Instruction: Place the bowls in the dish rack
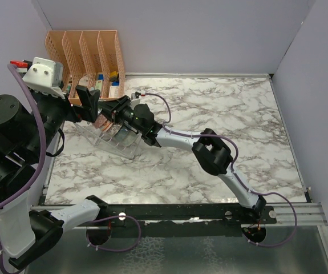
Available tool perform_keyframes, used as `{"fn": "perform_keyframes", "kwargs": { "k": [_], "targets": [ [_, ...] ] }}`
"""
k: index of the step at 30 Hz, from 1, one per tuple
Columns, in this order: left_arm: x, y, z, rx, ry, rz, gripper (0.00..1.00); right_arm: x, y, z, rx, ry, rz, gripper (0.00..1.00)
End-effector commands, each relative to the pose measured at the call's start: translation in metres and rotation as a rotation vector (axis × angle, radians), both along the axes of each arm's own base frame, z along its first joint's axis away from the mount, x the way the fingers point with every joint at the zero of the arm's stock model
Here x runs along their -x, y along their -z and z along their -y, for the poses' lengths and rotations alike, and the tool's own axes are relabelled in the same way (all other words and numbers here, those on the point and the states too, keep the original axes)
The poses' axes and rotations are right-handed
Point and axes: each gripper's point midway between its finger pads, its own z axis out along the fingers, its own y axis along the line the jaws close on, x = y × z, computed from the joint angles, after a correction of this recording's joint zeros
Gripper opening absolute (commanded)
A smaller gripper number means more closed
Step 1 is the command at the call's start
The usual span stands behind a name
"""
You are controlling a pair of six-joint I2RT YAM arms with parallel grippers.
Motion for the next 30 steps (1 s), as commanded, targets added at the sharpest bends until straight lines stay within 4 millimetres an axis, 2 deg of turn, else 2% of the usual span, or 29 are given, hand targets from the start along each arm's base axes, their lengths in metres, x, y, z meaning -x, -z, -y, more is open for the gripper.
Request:
{"fn": "perform_keyframes", "kwargs": {
  "k": [1,8,13,22,27,30],
  "targets": [
    [-0.002,-0.006,0.001,0.0,0.0,0.026,0.99,0.016,-0.047,0.012,-0.027,-0.012,0.028,0.32],
    [-0.005,-0.004,0.0,-0.009,-0.011,0.019,0.99,0.025,-0.044,0.02,0.009,-0.033,-0.001,0.34],
    [-0.006,-0.001,0.001,-0.015,-0.011,0.01,0.99,0.031,-0.034,0.024,0.052,-0.052,-0.03,0.38],
    [-0.008,0.001,0.002,-0.017,-0.013,0.005,0.99,0.028,-0.026,0.0,0.117,-0.121,-0.032,0.42],
    [-0.007,0.001,-0.001,-0.02,-0.022,0.007,0.99,0.024,-0.024,-0.003,0.164,-0.117,-0.053,0.44],
    [-0.007,0.0,-0.002,-0.02,-0.027,0.009,0.99,0.023,-0.015,0.0,0.222,-0.11,-0.09,0.46]
  ]
}}
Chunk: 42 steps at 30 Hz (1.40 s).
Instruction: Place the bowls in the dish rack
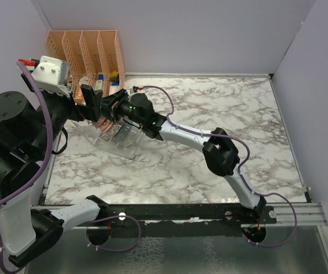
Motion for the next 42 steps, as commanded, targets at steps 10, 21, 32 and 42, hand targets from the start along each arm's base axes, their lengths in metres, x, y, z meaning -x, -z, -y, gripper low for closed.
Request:
{"fn": "perform_keyframes", "kwargs": {
  "k": [10,21,32,42],
  "targets": [
    [-0.002,-0.004,-0.004,-0.002,-0.023,0.022,0.99,0.0,0.024,-0.005,0.117,-0.047,-0.073,0.49],
    [-0.004,-0.001,-0.004,-0.007,-0.029,0.013,0.99,0.005,0.017,0.012,0.158,-0.021,-0.055,0.5],
    [-0.006,0.002,-0.001,-0.005,-0.025,-0.001,0.99,-0.006,-0.001,0.022,0.145,0.005,0.038,0.5],
    [-0.006,0.004,-0.002,-0.006,-0.028,-0.005,0.99,-0.002,-0.002,0.039,0.228,0.03,0.031,0.5]
  ]
}}
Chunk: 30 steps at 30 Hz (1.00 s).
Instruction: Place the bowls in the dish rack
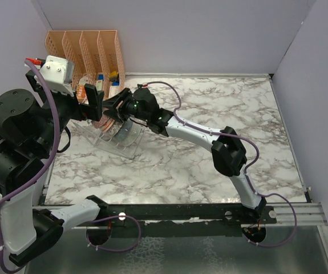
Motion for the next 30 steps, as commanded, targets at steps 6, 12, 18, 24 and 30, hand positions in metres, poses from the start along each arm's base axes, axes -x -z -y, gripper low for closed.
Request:
{"fn": "perform_keyframes", "kwargs": {
  "k": [6,12,18,24,30],
  "targets": [
    [0.0,-0.004,-0.002,0.01,-0.011,0.018,0.99,0.002,-0.013,0.029,0.072,0.06,0.013,0.5],
    [-0.001,-0.003,-0.003,0.004,-0.016,0.017,0.99,0.001,-0.004,0.032,0.135,0.064,0.011,0.5],
    [0.0,-0.002,-0.003,0.003,-0.017,0.015,0.99,-0.002,0.008,0.037,0.168,0.072,-0.001,0.5],
    [-0.001,-0.001,-0.004,0.001,-0.023,0.011,0.99,-0.007,0.012,0.032,0.159,0.064,0.006,0.5],
    [0.0,-0.001,-0.006,-0.001,-0.032,0.013,0.99,-0.011,0.013,0.028,0.155,0.06,0.007,0.5]
  ]
}}
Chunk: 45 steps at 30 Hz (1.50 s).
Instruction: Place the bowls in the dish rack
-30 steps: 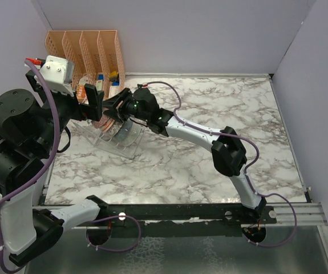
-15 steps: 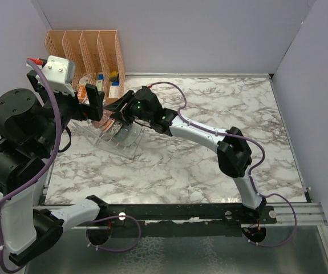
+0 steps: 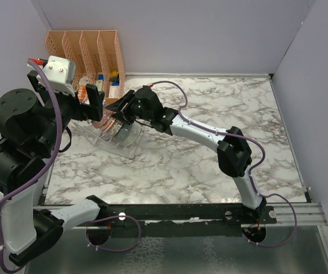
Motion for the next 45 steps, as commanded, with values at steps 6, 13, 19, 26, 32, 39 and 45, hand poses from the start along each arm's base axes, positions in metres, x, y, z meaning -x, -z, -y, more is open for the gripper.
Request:
{"fn": "perform_keyframes", "kwargs": {
  "k": [6,13,19,26,32,39,45],
  "targets": [
    [0.002,-0.005,-0.007,0.003,-0.027,0.025,0.99,-0.011,-0.009,-0.004,-0.007,0.013,0.035,0.5],
    [0.002,-0.004,-0.007,-0.002,-0.029,0.023,0.99,-0.011,-0.003,-0.001,0.017,0.017,0.025,0.5],
    [0.001,-0.003,-0.006,-0.005,-0.026,0.02,0.99,-0.011,-0.001,0.002,0.041,0.027,0.026,0.5],
    [0.001,-0.004,-0.007,-0.008,-0.028,0.024,0.99,-0.013,0.006,-0.006,0.031,0.01,0.026,0.5],
    [0.003,-0.004,-0.01,-0.011,-0.037,0.026,0.99,-0.017,0.007,-0.014,0.001,0.0,0.04,0.5],
    [0.003,-0.002,-0.011,-0.018,-0.042,0.028,0.99,-0.017,-0.004,-0.015,-0.055,0.0,0.077,0.5],
    [0.003,-0.002,-0.01,-0.019,-0.036,0.03,0.99,-0.015,-0.007,-0.013,-0.032,-0.007,0.073,0.5]
  ]
}}
